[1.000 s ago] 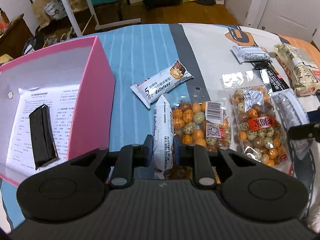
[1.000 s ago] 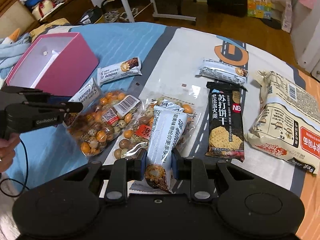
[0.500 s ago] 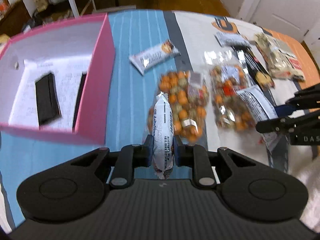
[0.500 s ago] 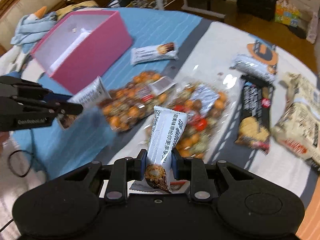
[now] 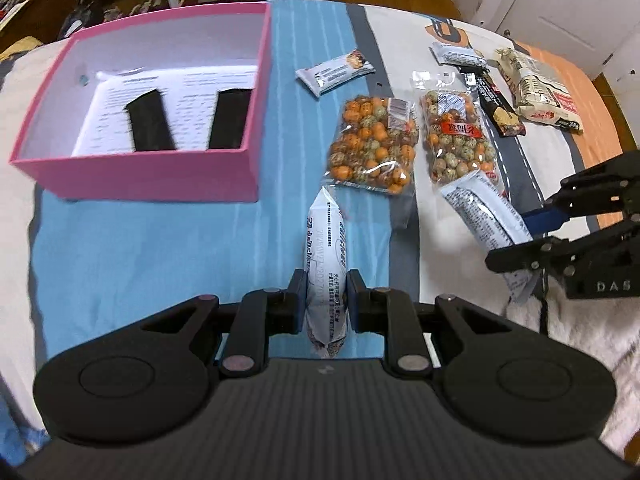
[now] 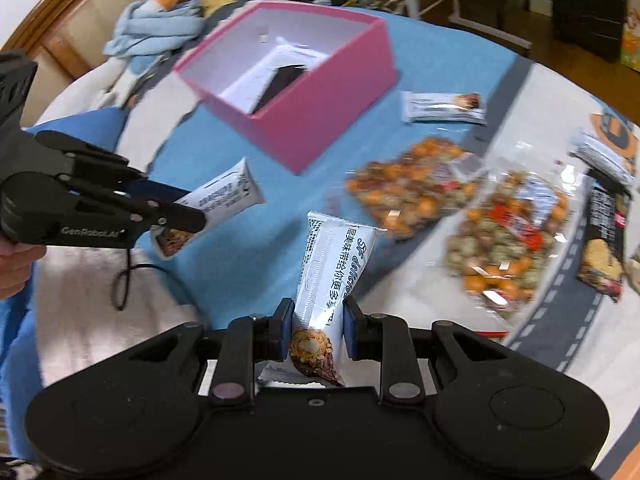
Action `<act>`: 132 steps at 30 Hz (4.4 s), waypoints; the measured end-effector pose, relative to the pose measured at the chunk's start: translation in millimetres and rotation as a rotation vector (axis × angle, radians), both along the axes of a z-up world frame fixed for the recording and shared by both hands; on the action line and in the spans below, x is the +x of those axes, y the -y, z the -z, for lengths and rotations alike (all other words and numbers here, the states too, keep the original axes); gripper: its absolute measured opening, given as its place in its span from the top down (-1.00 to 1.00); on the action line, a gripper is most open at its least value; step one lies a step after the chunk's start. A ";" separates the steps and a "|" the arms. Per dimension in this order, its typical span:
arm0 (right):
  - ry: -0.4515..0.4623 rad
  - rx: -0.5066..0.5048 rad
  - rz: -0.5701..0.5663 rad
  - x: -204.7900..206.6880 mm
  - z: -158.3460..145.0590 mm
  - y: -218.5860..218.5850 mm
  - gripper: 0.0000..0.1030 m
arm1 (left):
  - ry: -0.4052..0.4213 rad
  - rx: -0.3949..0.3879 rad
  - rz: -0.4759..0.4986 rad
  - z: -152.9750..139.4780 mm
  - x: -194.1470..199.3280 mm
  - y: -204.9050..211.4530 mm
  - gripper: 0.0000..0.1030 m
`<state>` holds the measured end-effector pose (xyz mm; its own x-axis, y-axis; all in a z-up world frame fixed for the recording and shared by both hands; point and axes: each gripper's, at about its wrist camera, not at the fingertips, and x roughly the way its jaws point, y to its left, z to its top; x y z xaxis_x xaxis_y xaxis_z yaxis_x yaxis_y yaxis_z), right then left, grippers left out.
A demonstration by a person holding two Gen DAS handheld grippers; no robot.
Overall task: Organize snacks
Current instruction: 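Carry both white snack bars over the pink box, then lower the white bars into the box and open both tools, then move both tools back toward the remaining snacks, then grasp the clear bag of orange speckled nuts with the left tool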
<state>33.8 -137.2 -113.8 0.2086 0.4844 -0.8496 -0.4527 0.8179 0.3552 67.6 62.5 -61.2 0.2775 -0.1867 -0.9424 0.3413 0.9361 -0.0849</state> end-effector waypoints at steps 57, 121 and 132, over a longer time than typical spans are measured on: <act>0.116 -0.164 0.011 266.5 56.7 -215.9 0.13 | 0.216 -0.004 -0.308 72.9 217.6 -166.0 0.40; 0.125 -0.080 -0.086 57.5 93.2 -16.9 -0.33 | 0.152 -0.034 0.115 107.5 107.2 93.8 -0.63; 0.168 -0.123 -0.082 57.2 99.0 -25.5 -0.41 | 0.003 -0.208 0.049 117.2 111.7 72.8 -0.34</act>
<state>91.0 -111.7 -212.8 0.3165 0.4007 -0.8598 -0.5637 0.8085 0.1692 179.3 -10.3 -178.4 0.2656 -0.3906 -0.8814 0.3865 0.8807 -0.2738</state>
